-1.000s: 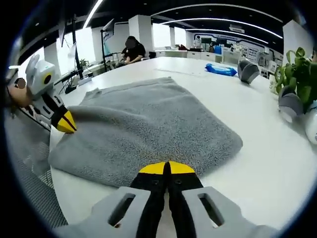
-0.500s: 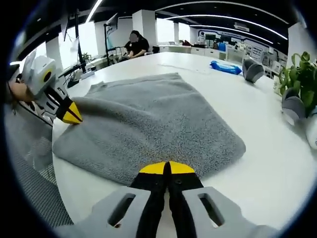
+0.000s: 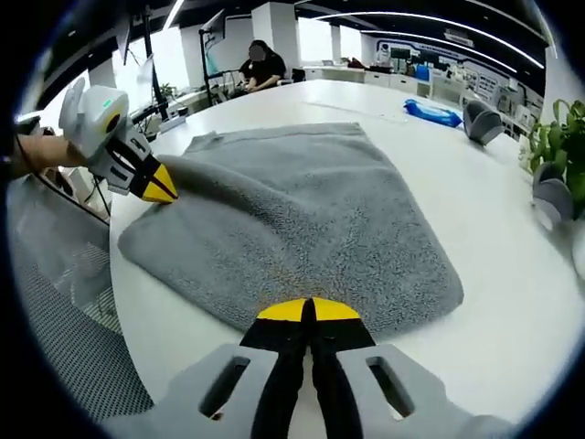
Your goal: Fold the towel on the table until its edges align and the towel forms a compact rectangular stack.
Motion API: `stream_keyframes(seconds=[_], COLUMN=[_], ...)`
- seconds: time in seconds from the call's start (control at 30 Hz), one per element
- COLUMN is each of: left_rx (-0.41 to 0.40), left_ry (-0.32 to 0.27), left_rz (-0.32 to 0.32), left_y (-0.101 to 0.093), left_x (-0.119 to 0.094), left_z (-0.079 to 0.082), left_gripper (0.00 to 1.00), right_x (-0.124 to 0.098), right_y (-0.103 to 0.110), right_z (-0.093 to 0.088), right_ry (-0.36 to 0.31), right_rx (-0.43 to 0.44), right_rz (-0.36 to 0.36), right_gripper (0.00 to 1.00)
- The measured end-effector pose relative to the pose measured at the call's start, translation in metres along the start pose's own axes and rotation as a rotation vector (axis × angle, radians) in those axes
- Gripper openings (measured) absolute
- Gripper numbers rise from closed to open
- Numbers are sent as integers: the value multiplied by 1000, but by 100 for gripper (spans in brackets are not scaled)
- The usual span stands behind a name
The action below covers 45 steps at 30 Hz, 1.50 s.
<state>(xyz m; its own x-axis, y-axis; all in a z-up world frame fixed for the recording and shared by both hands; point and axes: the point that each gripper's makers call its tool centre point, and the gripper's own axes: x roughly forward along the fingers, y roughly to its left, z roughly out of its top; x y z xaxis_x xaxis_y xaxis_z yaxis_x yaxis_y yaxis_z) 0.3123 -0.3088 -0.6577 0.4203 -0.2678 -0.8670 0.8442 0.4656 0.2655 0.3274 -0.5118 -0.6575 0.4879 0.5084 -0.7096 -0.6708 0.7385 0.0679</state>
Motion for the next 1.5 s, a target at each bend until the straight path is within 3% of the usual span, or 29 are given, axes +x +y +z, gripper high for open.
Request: stream_keyframes(seconds=[0.37,0.7,0.97,1.5], left_rx=[23,-2,41,84], left_ry=[12,17,55,53], left_rz=[9,8,7,47], left_y=[17,31,43,65], left_x=[3,7,13,21], left_z=[-3,-4,-2,-1], left_gripper=[1,1,1,1], right_x=[0,0,1,5], right_y=[16,26,36,57], right_z=[-3,-4,-4,-3], right_ry=[28,45,54,69], right_rx=[-18,-36,-53,-87], right_rz=[35,56,76,111], right_gripper=[0,0,0,0])
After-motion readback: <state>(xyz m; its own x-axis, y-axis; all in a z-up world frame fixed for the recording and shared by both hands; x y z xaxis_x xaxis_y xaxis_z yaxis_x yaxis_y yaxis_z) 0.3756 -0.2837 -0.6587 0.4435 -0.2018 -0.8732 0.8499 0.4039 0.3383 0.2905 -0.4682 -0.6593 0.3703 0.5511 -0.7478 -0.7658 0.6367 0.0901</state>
